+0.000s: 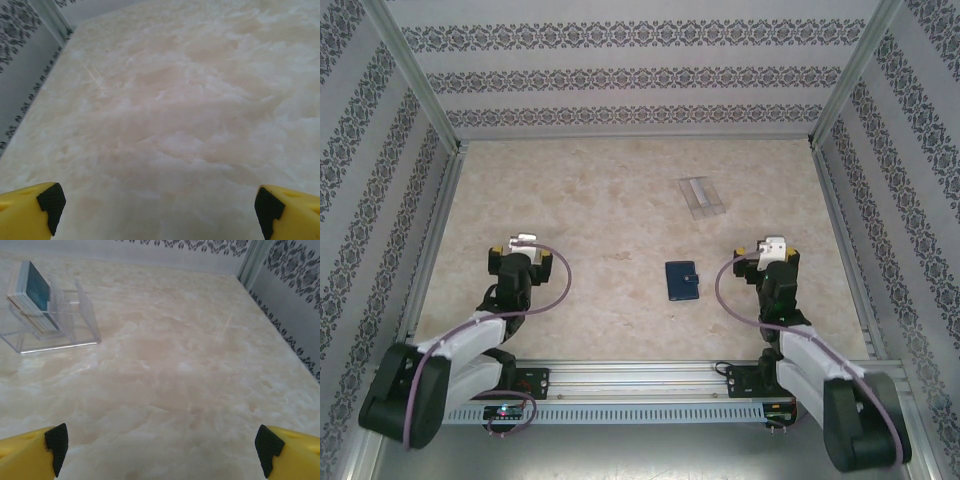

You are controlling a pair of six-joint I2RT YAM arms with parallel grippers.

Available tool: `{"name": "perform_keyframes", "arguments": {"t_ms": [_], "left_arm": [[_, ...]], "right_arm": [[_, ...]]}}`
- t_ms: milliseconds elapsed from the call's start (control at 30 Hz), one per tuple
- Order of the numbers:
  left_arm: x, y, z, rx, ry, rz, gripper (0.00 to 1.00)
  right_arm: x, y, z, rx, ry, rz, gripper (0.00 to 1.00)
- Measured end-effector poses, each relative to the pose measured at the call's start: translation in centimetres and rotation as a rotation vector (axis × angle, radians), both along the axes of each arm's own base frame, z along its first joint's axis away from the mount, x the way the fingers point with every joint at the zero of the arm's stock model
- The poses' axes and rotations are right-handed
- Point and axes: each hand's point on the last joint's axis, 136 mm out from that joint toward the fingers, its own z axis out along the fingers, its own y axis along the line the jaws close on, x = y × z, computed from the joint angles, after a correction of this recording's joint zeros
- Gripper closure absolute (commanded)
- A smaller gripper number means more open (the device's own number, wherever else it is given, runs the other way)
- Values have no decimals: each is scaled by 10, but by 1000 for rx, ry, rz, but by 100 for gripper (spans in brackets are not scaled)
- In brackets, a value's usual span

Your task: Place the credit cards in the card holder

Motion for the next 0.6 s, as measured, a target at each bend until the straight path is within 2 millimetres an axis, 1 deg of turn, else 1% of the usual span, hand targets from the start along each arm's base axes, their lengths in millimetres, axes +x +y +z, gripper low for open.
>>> {"name": "perform_keyframes", "arguments": {"t_ms": [100, 167, 233, 267, 333, 367, 500, 533, 600], "left_arm": [[14, -2, -4, -34, 15, -24, 1], [25, -5, 0, -64, -8, -47, 1], [33, -8, 5, -100, -36, -65, 1], [35, -8, 7, -118, -48, -70, 1], [39, -8, 8, -146, -59, -80, 1], [41, -8, 7, -155, -61, -84, 1], [48, -11, 9, -187, -64, -111, 1], [49, -10, 10, -191, -68, -110, 1], [50, -8, 10, -200, -71, -108, 1]], "right_arm": [[16, 11, -4, 29, 17, 53, 2], [30, 19, 0, 51, 7, 90, 2], [41, 23, 4, 60, -6, 110, 2], [46, 23, 8, 63, -24, 113, 2], [53, 20, 10, 73, -51, 114, 2], [56, 18, 6, 76, -50, 110, 2], [67, 12, -24, 95, 24, 90, 2], [68, 11, -24, 102, 31, 85, 2], [75, 10, -15, 108, 6, 74, 2]]}}
